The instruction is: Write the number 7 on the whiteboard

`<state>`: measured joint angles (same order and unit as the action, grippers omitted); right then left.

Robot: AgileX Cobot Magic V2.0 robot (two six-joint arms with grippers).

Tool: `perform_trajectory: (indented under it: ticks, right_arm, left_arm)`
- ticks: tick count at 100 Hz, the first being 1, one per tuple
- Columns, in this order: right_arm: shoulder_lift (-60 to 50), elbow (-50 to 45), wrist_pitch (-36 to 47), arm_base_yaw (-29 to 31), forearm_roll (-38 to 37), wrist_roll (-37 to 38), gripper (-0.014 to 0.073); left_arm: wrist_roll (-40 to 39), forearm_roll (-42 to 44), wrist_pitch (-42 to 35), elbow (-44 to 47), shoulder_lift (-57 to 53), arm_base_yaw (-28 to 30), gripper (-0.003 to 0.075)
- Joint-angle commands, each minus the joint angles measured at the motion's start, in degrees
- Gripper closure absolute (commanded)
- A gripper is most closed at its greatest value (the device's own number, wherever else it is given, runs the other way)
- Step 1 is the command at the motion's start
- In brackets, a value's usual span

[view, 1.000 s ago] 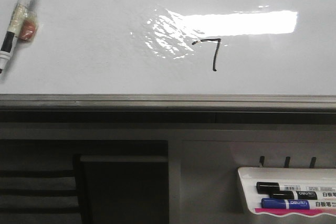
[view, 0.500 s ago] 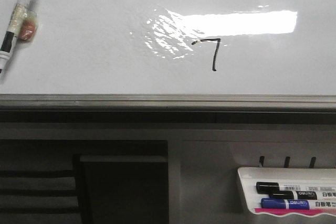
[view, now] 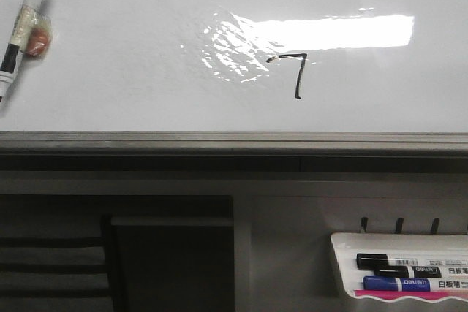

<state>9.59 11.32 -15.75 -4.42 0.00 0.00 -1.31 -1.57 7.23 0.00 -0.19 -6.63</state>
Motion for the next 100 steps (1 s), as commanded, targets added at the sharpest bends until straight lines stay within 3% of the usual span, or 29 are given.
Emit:
perform_trajectory:
  ticks: [1,22,29,100]
  right_arm:
    - [-3.0,-3.8,11.2,3.0,1.6,0.0,0.0665]
    - [-9.2,-13.8,18.6,3.8,1.6,0.0,0.0665]
    - [-10.7,-13.4,15.0,3.8,1.6,0.0,0.0665]
    - [-11.4,-13.6,15.2,4.9,1.6,0.0,0.0665]
  left_arm:
    - [-0.5,-0.5,-5.1,1.9,-1.5,0.0,0.0741]
    - [-0.5,-0.5,-5.1,1.9,-1.5,0.0,0.0741]
    - [-0.5,-0.5,-5.1,1.9,-1.5,0.0,0.0741]
    - [-0.5,-0.5,-5.1,1.9,-1.5,0.0,0.0741]
